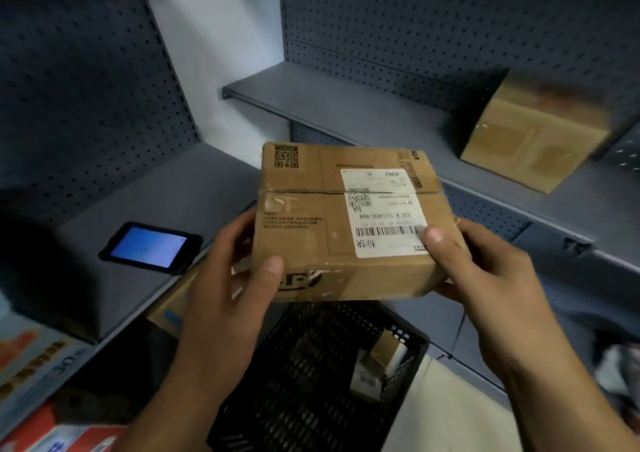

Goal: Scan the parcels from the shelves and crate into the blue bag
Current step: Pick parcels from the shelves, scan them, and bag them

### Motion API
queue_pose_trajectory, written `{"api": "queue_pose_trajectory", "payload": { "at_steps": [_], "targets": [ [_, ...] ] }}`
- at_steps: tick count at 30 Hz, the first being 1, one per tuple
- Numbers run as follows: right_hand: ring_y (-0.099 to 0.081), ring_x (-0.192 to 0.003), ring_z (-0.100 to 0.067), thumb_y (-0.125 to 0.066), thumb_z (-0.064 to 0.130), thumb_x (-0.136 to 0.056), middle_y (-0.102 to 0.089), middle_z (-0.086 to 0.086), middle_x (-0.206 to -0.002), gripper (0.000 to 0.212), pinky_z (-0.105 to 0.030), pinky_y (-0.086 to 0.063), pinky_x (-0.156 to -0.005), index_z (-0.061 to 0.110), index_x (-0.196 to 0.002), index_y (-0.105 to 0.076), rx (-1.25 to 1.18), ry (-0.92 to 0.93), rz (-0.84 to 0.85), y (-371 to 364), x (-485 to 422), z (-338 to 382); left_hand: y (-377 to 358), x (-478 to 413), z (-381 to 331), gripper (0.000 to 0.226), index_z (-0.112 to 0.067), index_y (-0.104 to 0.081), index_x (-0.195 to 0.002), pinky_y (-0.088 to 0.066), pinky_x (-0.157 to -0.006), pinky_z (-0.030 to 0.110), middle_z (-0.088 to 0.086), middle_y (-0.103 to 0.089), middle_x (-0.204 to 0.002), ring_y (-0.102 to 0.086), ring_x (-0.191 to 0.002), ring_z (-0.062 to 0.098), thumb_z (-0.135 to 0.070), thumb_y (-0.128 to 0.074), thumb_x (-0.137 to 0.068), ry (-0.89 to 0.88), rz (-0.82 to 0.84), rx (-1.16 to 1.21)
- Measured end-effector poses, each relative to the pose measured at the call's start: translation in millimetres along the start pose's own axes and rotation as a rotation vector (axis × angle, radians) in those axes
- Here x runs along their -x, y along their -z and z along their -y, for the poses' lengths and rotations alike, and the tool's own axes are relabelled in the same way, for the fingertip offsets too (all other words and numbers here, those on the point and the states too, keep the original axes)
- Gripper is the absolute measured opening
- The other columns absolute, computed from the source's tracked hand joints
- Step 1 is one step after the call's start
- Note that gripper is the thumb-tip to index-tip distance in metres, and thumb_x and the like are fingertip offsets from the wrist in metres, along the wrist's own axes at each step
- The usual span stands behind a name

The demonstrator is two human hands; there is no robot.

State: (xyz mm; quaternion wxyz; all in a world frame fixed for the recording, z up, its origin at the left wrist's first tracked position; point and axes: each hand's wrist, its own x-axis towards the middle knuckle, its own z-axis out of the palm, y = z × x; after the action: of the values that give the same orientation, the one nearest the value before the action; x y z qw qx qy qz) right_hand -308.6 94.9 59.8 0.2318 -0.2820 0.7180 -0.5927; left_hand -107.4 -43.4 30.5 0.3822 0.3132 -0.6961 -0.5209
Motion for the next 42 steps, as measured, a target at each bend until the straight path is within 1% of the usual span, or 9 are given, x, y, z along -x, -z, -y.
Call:
{"api": "queue_pose_trajectory", "payload": {
  "at_steps": [4,7,10,14,19,23,26,31,42],
  "targets": [
    [-0.069,-0.099,-0.009,-0.06,0.043,-0.09,-0.074,0.012,-0.107,0.029,-0.044,-0.055,-0.088,0.032,-0.116,-0.069,0.003,-0.025,0.0,22,12,94,17,-8,-100,0.062,-0.039,-0.052,-0.136,-0.049,-0.08,0.005,-0.026,-0.066,-0.123,-0.062,-0.112,-0.007,-0.059,-0.061,-0.079,0.082,0.005,-0.026],
    [-0.067,-0.1,-0.001,-0.055,0.054,-0.088,-0.071,0.02,-0.109,0.039,-0.029,-0.054,-0.081,0.039,-0.122,-0.063,0.053,-0.029,-0.031,33,27,164,26,-10,-176,0.052,-0.037,-0.051,-0.134,-0.05,-0.075,0.006,-0.031,-0.066,-0.118,-0.064,-0.106,-0.009,-0.039,-0.075,-0.088,0.113,-0.019,0.002],
    [-0.062,-0.101,0.01,-0.052,0.067,-0.081,-0.066,0.031,-0.111,0.052,-0.027,-0.053,-0.083,0.049,-0.13,-0.055,0.138,-0.045,-0.039,38,49,229,42,-7,-244,0.055,-0.04,-0.05,-0.128,-0.05,-0.071,0.006,-0.037,-0.067,-0.109,-0.065,-0.098,-0.013,-0.023,-0.078,-0.084,0.165,-0.026,0.01],
    [-0.06,-0.105,0.008,-0.049,0.073,-0.078,-0.064,0.031,-0.117,0.055,-0.032,-0.053,-0.092,0.058,-0.131,-0.047,0.167,-0.086,-0.012,41,81,298,73,3,-311,0.071,-0.053,-0.051,-0.132,-0.053,-0.085,0.021,-0.026,-0.067,-0.121,-0.066,-0.108,-0.005,-0.052,-0.077,-0.066,0.196,-0.02,-0.022],
    [-0.055,-0.116,0.005,-0.05,0.075,-0.076,-0.052,0.036,-0.131,0.066,-0.036,-0.05,-0.099,0.067,-0.138,-0.03,0.137,-0.065,0.044,32,116,343,114,21,-357,0.064,-0.059,-0.051,-0.132,-0.054,-0.095,0.032,-0.017,-0.065,-0.127,-0.065,-0.113,0.0,-0.045,-0.083,-0.078,0.195,-0.049,-0.117],
    [-0.051,-0.116,0.012,-0.049,0.077,-0.072,-0.046,0.054,-0.117,0.072,-0.033,-0.05,-0.098,0.065,-0.14,-0.028,0.134,0.0,0.142,27,137,356,126,59,-384,0.065,-0.048,-0.054,-0.133,-0.054,-0.098,0.038,-0.024,-0.071,-0.117,-0.067,-0.109,-0.001,-0.02,-0.083,-0.082,0.214,-0.166,-0.156],
    [-0.051,-0.111,0.015,-0.052,0.072,-0.075,-0.051,0.049,-0.116,0.066,-0.03,-0.048,-0.096,0.065,-0.137,-0.032,0.104,0.037,0.264,30,148,362,127,98,-402,0.072,-0.045,-0.053,-0.134,-0.053,-0.098,0.038,-0.025,-0.07,-0.118,-0.066,-0.112,0.0,-0.044,-0.084,-0.069,0.206,-0.31,-0.183],
    [-0.053,-0.116,0.009,-0.058,0.065,-0.074,-0.054,0.043,-0.122,0.068,-0.038,-0.048,-0.102,0.06,-0.138,-0.035,0.069,0.109,0.466,23,175,369,129,171,-421,0.066,-0.045,-0.051,-0.12,-0.053,-0.095,0.034,-0.027,-0.067,-0.117,-0.066,-0.109,-0.003,-0.054,-0.083,-0.063,0.237,-0.577,-0.18],
    [-0.058,-0.107,0.014,-0.062,0.027,-0.093,-0.06,0.037,-0.117,0.06,-0.006,-0.048,-0.077,0.056,-0.139,-0.037,0.009,0.27,0.953,-78,323,406,220,359,-465,0.062,-0.044,-0.049,-0.126,-0.054,-0.09,0.032,-0.028,-0.068,-0.118,-0.069,-0.107,0.004,-0.035,-0.078,-0.072,0.268,-1.015,-0.202]
  ]
}}
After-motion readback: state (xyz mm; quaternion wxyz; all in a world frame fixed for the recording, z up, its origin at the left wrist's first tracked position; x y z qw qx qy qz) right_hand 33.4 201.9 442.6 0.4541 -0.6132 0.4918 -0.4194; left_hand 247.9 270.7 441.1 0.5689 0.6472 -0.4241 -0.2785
